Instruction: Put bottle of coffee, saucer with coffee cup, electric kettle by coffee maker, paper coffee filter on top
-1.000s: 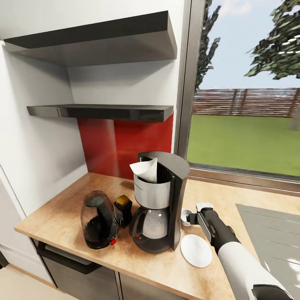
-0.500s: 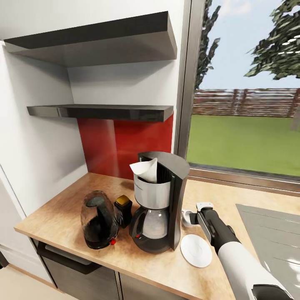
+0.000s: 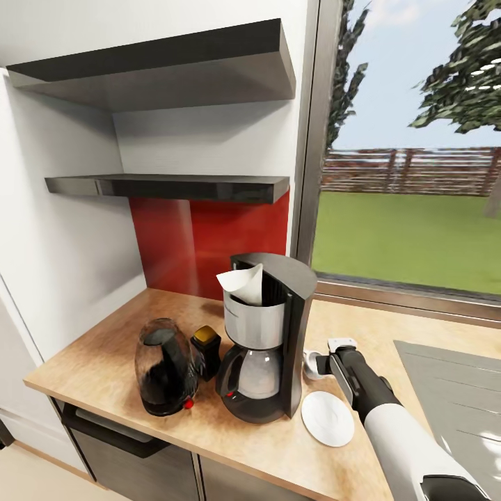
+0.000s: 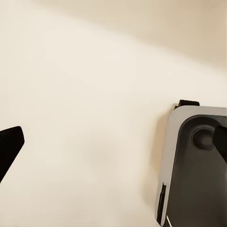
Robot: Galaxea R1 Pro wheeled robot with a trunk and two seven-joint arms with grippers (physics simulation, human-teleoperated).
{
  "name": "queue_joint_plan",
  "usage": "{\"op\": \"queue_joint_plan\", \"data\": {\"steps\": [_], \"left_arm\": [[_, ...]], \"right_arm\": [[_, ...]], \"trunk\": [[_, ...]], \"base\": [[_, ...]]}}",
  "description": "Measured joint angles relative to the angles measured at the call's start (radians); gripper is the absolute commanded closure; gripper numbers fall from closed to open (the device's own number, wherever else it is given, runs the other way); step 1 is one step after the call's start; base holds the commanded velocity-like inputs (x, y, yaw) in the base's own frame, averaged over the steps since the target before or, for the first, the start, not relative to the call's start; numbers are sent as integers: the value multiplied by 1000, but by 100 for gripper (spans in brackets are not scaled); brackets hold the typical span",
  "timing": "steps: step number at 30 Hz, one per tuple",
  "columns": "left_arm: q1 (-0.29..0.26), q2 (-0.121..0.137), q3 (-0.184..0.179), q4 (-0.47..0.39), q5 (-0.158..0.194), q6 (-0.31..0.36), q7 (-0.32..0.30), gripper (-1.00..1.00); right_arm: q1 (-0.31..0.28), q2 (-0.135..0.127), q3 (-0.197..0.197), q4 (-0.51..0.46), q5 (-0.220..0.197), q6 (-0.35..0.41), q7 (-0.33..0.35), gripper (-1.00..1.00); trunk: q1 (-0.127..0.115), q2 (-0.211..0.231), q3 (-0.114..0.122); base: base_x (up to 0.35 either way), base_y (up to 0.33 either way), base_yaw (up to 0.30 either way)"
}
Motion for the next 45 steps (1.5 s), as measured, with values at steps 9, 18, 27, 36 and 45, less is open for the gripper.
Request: {"op": "queue_joint_plan", "data": {"steps": [9,18,27,36,45], "left_arm": [[0,0,0,0,0,0,0,-100],[0,0,0,0,-1,0,0,-100],[0,0,0,0,-1,0,0,-100],[0,0,-1,0,-1,-1,0,-100],[0,-1,-2,0,-1,-1,0,-100]], "right_arm": [[0,0,0,-2,-11,-1,-3,100],[0,-3,-5,-4,-9,-1,-6,100],[0,-7,-7,-75,-3,2,-12,100],[1,-9,-8,-93,-4,2,-12,100],[0,-9,-7,-93,-4,2,-12,100]], "trunk": [[0,0,0],[0,0,0],[0,0,0],[0,0,0],[0,0,0]], "base": [[0,0,0],[0,0,0],[0,0,0],[-5,-14,0],[-142,-191,0]]}}
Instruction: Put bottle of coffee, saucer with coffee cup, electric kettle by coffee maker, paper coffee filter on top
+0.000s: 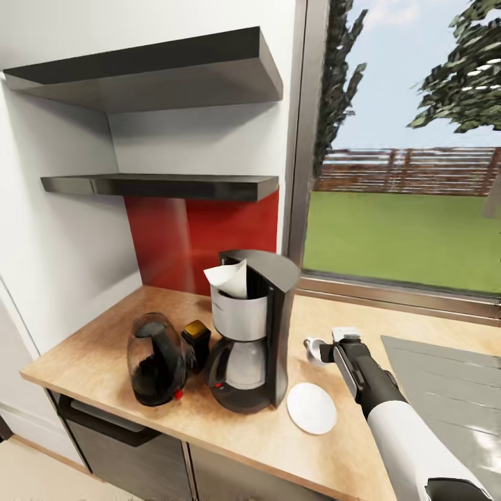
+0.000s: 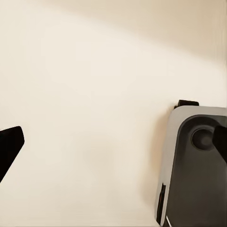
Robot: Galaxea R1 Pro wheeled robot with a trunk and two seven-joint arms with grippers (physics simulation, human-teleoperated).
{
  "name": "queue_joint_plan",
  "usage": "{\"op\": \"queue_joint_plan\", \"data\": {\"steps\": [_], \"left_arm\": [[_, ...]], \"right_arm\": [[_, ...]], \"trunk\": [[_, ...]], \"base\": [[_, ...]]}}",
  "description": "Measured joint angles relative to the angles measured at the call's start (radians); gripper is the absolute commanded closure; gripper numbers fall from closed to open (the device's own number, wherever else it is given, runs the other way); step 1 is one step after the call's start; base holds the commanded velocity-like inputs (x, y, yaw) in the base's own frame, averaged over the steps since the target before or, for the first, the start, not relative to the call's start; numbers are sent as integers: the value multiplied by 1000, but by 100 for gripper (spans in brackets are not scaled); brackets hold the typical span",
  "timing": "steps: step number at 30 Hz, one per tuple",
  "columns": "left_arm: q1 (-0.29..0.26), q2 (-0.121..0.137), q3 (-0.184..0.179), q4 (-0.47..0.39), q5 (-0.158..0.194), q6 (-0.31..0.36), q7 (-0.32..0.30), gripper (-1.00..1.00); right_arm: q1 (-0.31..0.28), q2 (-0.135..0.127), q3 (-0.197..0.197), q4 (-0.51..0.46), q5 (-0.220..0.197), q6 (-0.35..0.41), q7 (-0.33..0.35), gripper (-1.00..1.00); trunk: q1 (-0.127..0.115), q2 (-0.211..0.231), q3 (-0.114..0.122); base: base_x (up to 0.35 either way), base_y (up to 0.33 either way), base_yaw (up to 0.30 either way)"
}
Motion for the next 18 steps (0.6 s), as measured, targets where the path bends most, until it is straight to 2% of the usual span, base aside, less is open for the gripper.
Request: {"op": "queue_joint_plan", "data": {"steps": [11,18], "left_arm": [[0,1,0,0,0,0,0,-100],[0,1,1,0,0,0,0,-100]], "right_arm": [[0,0,2,0,1,0,0,100],[0,1,4,1,0,0,0,100]], "trunk": [[0,0,0],[0,0,0]], "base": [[-239,-191,0],[-317,-42,0]]}}
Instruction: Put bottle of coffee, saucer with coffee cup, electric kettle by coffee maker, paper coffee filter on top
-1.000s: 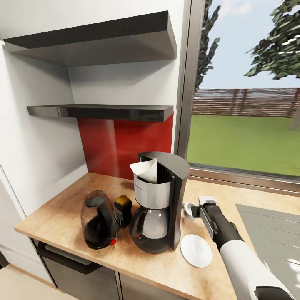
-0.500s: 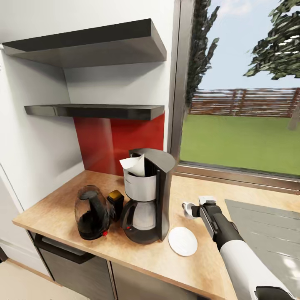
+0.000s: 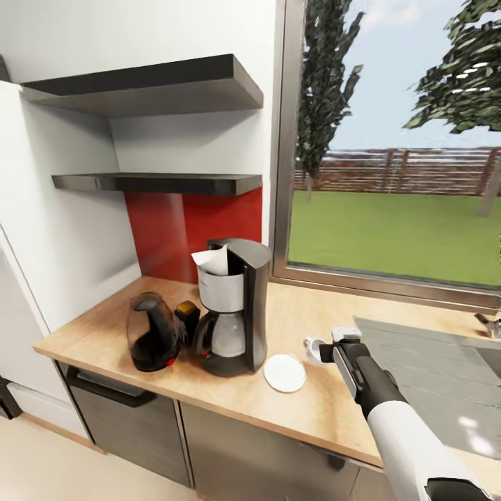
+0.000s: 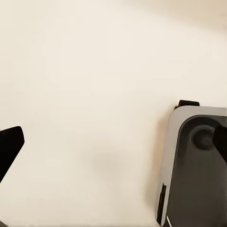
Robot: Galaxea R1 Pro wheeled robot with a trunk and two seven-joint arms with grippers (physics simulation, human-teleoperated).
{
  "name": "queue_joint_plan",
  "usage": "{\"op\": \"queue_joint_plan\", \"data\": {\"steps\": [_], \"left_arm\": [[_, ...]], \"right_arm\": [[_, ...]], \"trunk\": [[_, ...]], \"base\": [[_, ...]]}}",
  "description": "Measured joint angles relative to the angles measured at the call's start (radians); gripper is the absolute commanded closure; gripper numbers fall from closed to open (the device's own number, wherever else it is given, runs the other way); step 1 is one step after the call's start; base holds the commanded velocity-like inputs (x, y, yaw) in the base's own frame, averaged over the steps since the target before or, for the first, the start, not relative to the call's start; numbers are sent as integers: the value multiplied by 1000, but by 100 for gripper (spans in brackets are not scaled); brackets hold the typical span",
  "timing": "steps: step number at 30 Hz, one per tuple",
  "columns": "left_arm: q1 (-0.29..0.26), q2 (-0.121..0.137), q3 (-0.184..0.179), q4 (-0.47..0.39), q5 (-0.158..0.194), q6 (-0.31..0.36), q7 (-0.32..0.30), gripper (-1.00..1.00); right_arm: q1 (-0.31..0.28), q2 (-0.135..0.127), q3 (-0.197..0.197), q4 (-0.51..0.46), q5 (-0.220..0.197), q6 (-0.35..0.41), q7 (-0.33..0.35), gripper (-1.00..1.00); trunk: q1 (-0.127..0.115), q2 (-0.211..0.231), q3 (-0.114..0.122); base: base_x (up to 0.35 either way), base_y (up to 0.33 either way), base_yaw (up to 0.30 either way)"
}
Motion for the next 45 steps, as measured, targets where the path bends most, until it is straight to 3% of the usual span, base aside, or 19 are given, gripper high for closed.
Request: {"op": "queue_joint_plan", "data": {"steps": [12,45], "left_arm": [[0,0,-1,-1,1,1,3,-100],[0,3,-1,0,1,2,0,-100]], "right_arm": [[0,1,3,1,0,0,0,100],[0,2,4,6,3,0,-2,100]], "trunk": [[-1,0,0],[-1,0,0]], "base": [[-224,145,0],[56,59,0]]}}
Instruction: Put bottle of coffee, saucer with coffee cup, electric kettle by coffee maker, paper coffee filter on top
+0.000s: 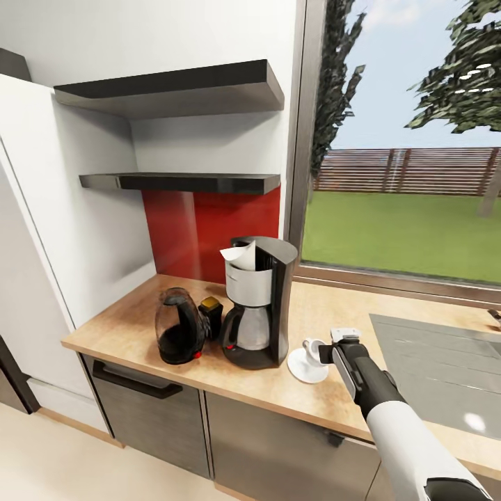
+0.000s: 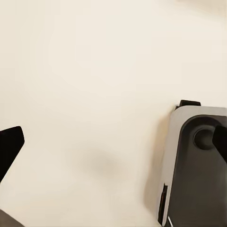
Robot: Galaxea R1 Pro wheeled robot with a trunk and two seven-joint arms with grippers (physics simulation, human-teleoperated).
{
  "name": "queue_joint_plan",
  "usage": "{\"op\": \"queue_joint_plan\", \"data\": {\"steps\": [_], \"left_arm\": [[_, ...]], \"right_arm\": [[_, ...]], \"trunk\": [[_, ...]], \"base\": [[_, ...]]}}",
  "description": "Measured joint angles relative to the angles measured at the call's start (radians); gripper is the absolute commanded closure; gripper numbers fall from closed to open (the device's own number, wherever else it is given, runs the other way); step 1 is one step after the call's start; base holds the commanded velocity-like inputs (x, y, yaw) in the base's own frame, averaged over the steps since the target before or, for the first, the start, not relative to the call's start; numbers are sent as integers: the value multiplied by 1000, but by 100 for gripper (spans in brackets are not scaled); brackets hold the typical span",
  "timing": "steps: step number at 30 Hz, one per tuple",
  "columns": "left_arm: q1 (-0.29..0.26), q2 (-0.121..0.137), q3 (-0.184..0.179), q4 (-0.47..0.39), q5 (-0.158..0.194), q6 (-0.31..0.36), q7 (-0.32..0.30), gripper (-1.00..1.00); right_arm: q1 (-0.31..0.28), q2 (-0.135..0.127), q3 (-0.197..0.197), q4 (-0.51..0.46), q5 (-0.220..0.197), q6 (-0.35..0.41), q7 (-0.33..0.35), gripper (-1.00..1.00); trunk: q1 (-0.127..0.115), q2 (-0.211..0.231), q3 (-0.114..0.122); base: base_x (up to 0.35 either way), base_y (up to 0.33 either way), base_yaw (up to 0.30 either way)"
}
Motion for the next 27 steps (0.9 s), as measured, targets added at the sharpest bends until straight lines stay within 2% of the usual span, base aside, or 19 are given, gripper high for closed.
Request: {"op": "queue_joint_plan", "data": {"steps": [2,6,8,27], "left_arm": [[0,0,0,0,0,0,0,-100],[0,2,0,0,0,0,0,-100],[0,5,0,0,0,0,0,-100],[0,5,0,0,0,0,0,-100]], "right_arm": [[0,1,0,0,0,0,-2,100],[0,6,1,1,0,0,-91,100],[0,7,0,2,-3,0,-106,100],[0,7,0,3,-3,-1,-112,100]], "trunk": [[0,0,0],[0,0,0],[0,0,0],[0,0,0]], "base": [[0,0,0],[0,0,0],[0,0,0],[0,62,0]]}}
